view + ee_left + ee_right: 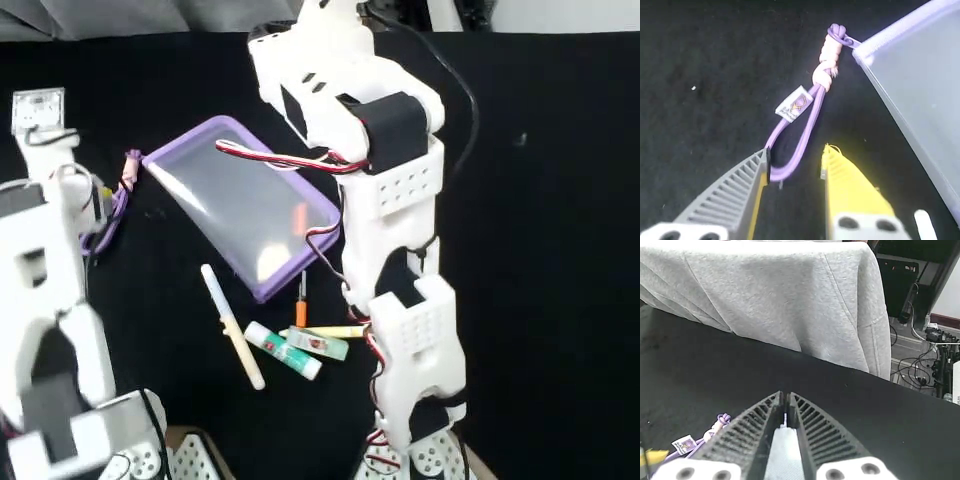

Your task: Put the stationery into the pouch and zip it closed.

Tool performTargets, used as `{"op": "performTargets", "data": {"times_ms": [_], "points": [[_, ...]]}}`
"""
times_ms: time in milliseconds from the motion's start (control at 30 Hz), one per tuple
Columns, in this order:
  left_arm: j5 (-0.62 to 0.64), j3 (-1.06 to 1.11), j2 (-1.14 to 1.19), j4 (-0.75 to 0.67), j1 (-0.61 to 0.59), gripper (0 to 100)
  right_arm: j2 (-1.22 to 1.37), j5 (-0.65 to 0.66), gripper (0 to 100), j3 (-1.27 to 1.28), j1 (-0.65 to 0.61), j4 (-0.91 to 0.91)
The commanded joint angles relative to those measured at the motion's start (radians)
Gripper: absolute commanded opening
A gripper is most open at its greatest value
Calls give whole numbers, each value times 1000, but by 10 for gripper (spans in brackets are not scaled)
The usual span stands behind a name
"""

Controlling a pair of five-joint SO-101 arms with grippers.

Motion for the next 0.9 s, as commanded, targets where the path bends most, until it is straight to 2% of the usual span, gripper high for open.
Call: {"op": "performTargets", "data": {"times_ms": [0, 567, 733, 867], "points": [[-14, -232, 199, -14, 13, 182, -59, 5, 16, -4, 14, -3], [-17, -799, 775, -14, 88, 182, -59, 5, 16, -4, 15, -6], [-107, -951, 924, 37, 99, 180, -59, 5, 16, -5, 15, -8], [-120, -1086, 1020, 64, 110, 177, -61, 5, 16, -5, 15, -8]]}}
